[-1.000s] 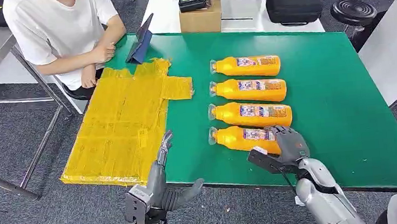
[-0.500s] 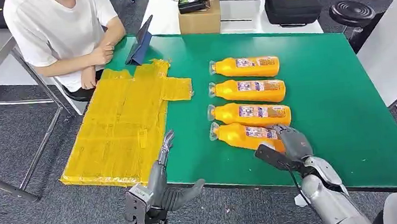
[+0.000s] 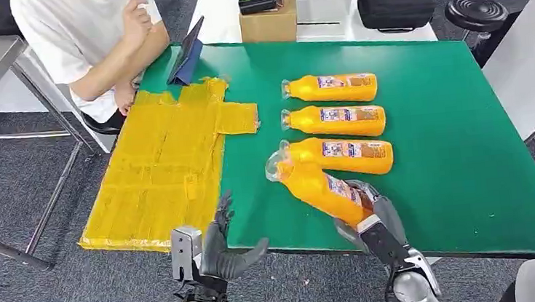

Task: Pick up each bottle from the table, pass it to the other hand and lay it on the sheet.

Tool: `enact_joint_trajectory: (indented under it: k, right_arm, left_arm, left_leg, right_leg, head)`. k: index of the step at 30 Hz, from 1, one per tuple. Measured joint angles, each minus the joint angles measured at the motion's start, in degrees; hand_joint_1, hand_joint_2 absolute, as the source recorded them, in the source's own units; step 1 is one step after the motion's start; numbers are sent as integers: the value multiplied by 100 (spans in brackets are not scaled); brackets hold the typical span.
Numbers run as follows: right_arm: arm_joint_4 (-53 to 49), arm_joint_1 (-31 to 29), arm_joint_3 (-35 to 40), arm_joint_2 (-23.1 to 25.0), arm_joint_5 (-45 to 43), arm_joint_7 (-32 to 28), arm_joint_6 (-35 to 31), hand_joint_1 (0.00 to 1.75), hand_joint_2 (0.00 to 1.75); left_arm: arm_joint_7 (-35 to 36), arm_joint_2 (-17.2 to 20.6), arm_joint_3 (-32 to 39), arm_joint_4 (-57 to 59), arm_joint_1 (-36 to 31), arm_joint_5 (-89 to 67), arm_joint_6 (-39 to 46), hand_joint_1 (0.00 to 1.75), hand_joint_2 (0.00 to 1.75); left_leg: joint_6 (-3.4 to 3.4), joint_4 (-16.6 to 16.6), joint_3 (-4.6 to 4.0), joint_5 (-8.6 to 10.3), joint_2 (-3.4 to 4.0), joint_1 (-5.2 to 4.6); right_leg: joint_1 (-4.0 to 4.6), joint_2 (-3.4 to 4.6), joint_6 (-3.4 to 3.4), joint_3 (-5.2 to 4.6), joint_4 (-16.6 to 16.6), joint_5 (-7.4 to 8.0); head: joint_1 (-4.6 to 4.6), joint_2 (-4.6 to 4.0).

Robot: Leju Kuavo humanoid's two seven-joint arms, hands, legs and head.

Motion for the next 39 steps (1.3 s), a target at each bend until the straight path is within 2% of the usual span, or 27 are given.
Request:
enact_joint_trajectory:
  k: [9, 14, 19, 31, 36, 39]
  right_arm:
    - [-784, 33, -31, 199, -518, -195, 136, 175, 175]
    - [-1014, -5, 136, 330, -686, -114, 463, 175, 175]
    - [-985, 21, 512, 417, -627, -98, 490, 175, 175]
    - [-747, 114, 1430, 616, -708, -114, 439, 175, 175]
    - [-675, 106, 1565, 638, -771, -120, 422, 175, 175]
    - [-635, 88, 1613, 638, -815, -120, 409, 175, 175]
  left_arm:
    - [122, 72, -332, 227, -102, -64, -529, 0, 175]
    - [-256, 85, -441, 225, -138, 22, -1047, 0, 175]
    - [-352, 15, -356, -57, -128, 225, -239, 0, 175]
    - [-649, -55, -216, -643, -81, 688, 232, 0, 175]
    - [-534, -44, -214, -759, -22, 930, 47, 0, 175]
    - [-190, 11, -260, -864, 17, 1566, -814, 0, 175]
  left_leg:
    - [1, 0, -16, -1, -11, -8]
    - [0, 0, -18, -1, -11, -1]
    - [0, 0, -19, -1, -14, -1]
    - [0, 0, -25, -1, -15, -1]
    - [0, 0, -26, -1, -14, -1]
    - [0, 0, -26, -1, -15, -1]
  right_leg:
    - [-5, -2, 1, -12, -1, -1]
    - [0, -2, 0, -14, 0, -2]
    - [-1, -4, 0, -14, 0, -3]
    - [-2, -5, -1, -20, -1, -3]
    - [-1, -5, -1, -21, -1, -3]
    - [-1, -5, -1, -21, -1, -3]
  head:
    - [0, 0]
    - [0, -2]
    - [2, 0]
    - [2, 0]
    - [0, 0]
    - [2, 0]
